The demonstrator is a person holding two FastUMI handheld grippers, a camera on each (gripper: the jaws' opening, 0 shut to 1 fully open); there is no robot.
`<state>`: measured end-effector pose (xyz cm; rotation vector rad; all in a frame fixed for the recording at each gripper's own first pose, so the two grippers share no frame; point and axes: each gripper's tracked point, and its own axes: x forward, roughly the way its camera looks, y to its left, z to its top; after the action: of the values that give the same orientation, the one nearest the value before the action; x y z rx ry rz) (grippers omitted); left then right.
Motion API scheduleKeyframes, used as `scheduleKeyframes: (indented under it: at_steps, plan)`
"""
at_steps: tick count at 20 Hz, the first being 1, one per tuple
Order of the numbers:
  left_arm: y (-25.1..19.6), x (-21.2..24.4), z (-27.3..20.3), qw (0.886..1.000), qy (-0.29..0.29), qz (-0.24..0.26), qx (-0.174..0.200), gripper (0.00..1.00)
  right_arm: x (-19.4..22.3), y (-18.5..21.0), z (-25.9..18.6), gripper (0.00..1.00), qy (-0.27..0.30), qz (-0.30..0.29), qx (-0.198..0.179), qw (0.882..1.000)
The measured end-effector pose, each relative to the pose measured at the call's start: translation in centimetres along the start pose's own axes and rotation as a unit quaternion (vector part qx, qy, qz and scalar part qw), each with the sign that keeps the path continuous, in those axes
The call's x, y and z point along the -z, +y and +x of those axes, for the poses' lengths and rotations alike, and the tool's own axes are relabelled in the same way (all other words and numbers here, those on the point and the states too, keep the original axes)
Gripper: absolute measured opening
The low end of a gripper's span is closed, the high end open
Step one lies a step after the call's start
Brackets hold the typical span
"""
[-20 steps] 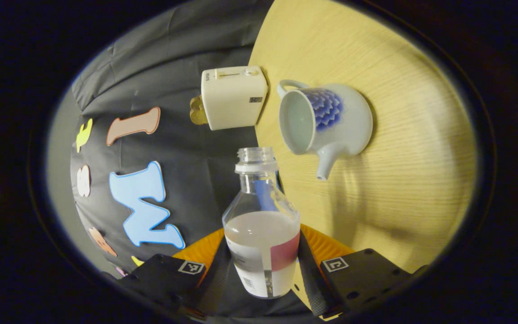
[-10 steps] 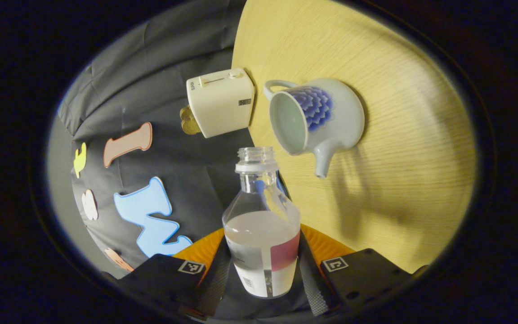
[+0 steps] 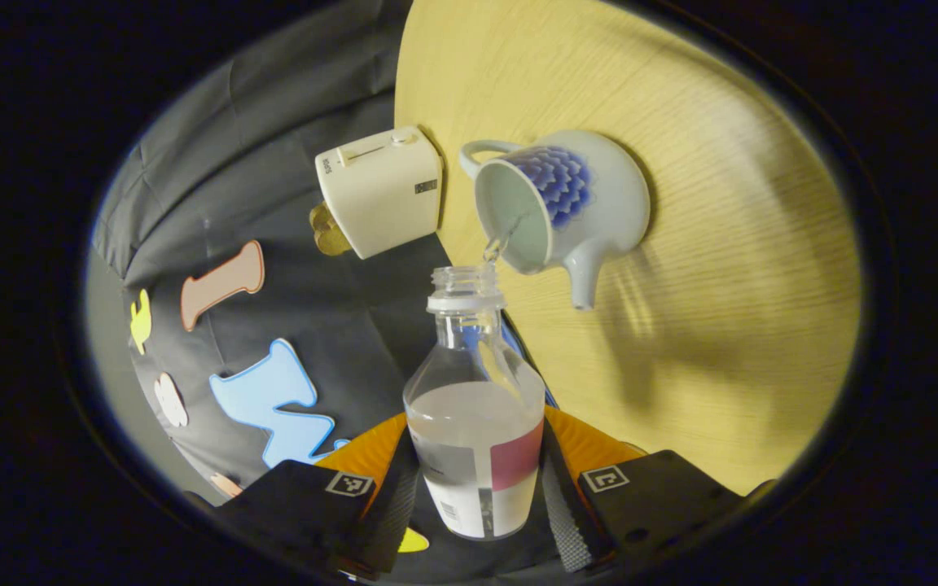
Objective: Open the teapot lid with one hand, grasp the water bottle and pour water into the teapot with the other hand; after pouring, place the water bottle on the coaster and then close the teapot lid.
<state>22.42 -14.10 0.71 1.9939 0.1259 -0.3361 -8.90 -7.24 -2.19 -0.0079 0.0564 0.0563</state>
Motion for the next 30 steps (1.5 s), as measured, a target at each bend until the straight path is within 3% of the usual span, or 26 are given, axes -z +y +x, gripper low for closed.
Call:
scheduleKeyframes:
  at_steps: [11,30]
  plan:
    - [1.0,0.3,-0.2,0.998,0.009,0.064,-0.009,0.85,0.1,-0.2,-0.1,0.10,0.003,0.002,0.001,1.000]
    - [1.1,-1.0,-0.7,0.991,0.000,0.131,-0.012,0.85,0.1,-0.3,-0.3,0.10,0.004,-0.004,0.004,1.000]
